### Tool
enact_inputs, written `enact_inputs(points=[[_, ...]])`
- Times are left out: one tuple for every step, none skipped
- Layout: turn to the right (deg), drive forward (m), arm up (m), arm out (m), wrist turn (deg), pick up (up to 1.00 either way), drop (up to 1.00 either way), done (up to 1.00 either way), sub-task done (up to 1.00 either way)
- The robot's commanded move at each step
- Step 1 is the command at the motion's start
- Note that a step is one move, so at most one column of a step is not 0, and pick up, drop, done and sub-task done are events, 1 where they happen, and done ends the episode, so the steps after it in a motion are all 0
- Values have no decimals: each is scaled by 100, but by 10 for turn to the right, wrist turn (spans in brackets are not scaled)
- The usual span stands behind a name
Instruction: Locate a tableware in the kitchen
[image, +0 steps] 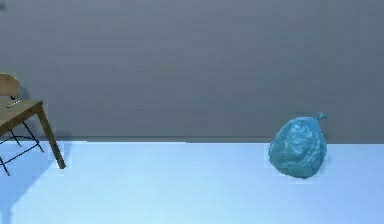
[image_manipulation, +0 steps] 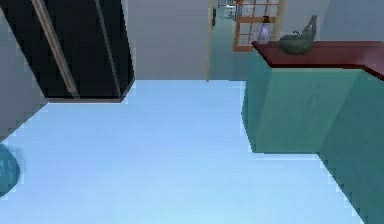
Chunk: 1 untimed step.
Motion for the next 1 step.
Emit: enact_inputs(points=[[-450, 0, 0, 0, 0, 0, 0, 0, 0]])
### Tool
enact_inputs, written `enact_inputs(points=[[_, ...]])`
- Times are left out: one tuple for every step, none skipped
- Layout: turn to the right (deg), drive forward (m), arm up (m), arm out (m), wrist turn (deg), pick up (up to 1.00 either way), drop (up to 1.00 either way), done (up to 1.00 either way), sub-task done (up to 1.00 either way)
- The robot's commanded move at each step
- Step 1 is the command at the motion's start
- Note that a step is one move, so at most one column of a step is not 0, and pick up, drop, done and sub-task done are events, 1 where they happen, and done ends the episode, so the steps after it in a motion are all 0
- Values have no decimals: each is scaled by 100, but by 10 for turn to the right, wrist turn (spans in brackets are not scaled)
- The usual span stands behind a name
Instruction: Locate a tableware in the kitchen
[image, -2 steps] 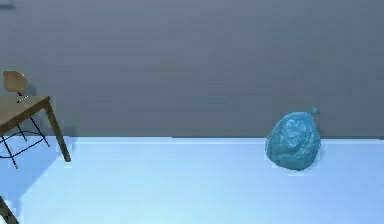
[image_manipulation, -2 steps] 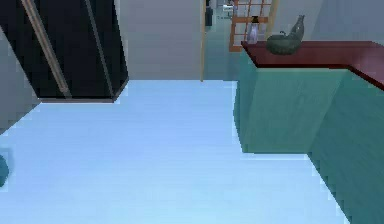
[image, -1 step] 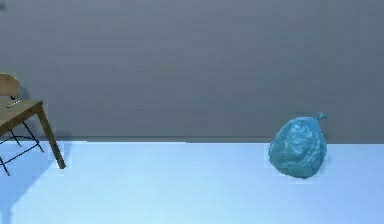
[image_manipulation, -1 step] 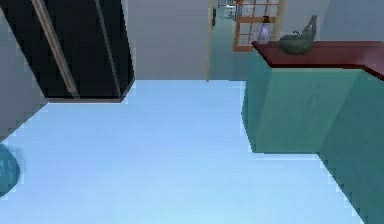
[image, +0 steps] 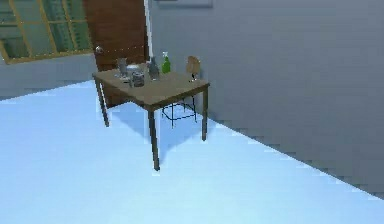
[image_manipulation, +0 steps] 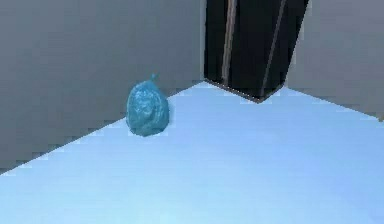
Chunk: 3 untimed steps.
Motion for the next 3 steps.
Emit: enact_inputs(points=[[-360, 0, 0, 0, 0, 0, 0, 0, 0], [0, 100, 0, 0, 0, 0, 0, 0, 0], [0, 45, 0, 0, 0, 0, 0, 0, 0]])
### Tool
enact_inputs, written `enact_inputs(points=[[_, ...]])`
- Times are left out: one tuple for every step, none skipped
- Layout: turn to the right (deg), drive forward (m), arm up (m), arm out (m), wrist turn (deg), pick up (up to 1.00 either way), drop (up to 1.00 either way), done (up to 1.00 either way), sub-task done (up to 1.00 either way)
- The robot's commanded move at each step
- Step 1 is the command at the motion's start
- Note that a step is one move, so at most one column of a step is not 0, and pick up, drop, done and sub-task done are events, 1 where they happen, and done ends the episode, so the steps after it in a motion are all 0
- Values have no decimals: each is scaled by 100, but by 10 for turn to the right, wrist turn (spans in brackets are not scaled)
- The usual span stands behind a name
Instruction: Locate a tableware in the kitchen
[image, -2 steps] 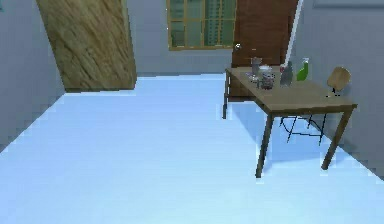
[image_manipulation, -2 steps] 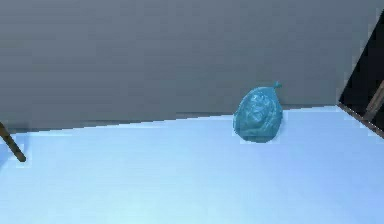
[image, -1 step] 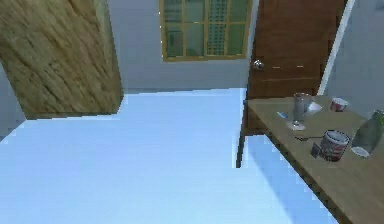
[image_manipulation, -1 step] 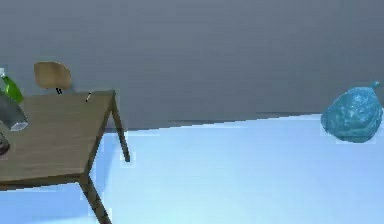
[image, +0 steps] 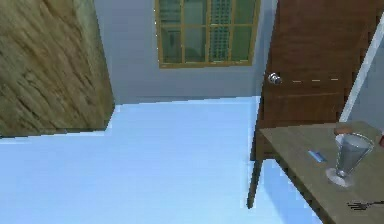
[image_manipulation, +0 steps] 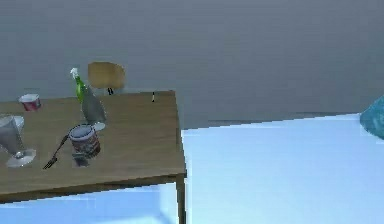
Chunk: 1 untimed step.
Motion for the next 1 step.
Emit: enact_inputs(points=[[420, 0, 0, 0, 0, 0, 0, 0, 0]])
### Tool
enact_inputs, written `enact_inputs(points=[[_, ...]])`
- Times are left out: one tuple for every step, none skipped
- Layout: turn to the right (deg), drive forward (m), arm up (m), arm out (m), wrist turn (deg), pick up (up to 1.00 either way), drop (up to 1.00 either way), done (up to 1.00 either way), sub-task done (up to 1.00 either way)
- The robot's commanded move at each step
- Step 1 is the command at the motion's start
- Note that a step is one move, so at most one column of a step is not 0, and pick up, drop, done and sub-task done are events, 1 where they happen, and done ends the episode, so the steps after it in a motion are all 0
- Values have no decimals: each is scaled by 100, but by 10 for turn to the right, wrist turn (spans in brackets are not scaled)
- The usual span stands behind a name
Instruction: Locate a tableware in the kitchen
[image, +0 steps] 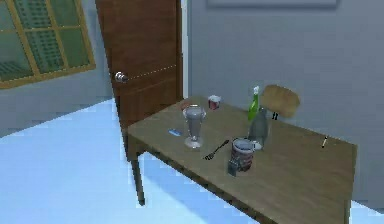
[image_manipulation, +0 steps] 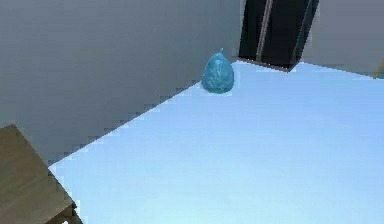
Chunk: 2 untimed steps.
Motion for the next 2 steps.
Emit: enact_inputs(points=[[0, 100, 0, 0, 0, 0, 0, 0, 0], [0, 0, 0, 0, 0, 0, 0, 100, 0]])
